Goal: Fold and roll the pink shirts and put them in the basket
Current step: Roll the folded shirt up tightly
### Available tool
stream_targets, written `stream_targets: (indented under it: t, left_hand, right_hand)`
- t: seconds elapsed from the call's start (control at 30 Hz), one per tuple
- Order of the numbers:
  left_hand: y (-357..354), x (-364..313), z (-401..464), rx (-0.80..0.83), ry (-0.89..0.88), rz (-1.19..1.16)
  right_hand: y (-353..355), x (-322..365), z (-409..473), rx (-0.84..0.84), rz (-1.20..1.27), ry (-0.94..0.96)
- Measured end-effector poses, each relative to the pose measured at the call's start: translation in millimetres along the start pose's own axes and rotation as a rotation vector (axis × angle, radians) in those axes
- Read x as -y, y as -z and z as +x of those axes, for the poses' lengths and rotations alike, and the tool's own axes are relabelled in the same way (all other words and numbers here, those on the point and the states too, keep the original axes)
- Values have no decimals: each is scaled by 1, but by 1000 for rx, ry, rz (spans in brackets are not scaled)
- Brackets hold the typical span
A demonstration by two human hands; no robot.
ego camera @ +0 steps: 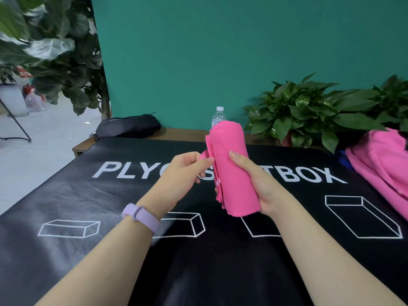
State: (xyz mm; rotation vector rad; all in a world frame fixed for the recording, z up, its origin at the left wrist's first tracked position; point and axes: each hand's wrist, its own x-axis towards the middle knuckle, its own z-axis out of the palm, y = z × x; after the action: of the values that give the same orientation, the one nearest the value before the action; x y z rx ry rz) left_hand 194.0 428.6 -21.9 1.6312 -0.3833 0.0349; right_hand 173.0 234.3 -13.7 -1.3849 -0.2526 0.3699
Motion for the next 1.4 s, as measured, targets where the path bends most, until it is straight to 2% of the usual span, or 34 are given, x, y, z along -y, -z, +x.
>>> stream_targets:
  t: [0.1,0.2,0.4,0.47,0.6,0.8,0.93,1.0,1.1,1.17,1.4]
  left_hand:
    - [3,-1,1,-87,-104,-45]
    - [8,-2,2,-128,-160,-196]
    - [11,-7,2,16,-78,-441]
    - [14,-6,2,-5,-35,-334]
    - [10,-1,-1,-79,59,80]
    - [15,5,3,-282,75,131]
    - [15,2,3,-332,82,193]
    - [17,0,5,-277,166,80]
    - [17,-4,4,-157,353,-343]
    - [19,-3,4,-106,388,-529]
    - [24,1,7,-128,325,-556]
  right_hand:
    - [0,1,0,-43,-29,0]
    - [1,1,0,-76,-36,10]
    - [2,-1,3,-136,-80,23]
    - [5,-2,5,-199,-102,34]
    - [8,-5,7,-303,-122,50]
    - [5,-8,8,-274,-146,71]
    - [5,-7,7,-220,-94,68]
    - [6,-6,7,-206,-60,62]
    - [8,-4,7,-196,-13,57]
    - [7,-4,7,-189,-9,55]
    - [5,-5,4,-161,-79,34]
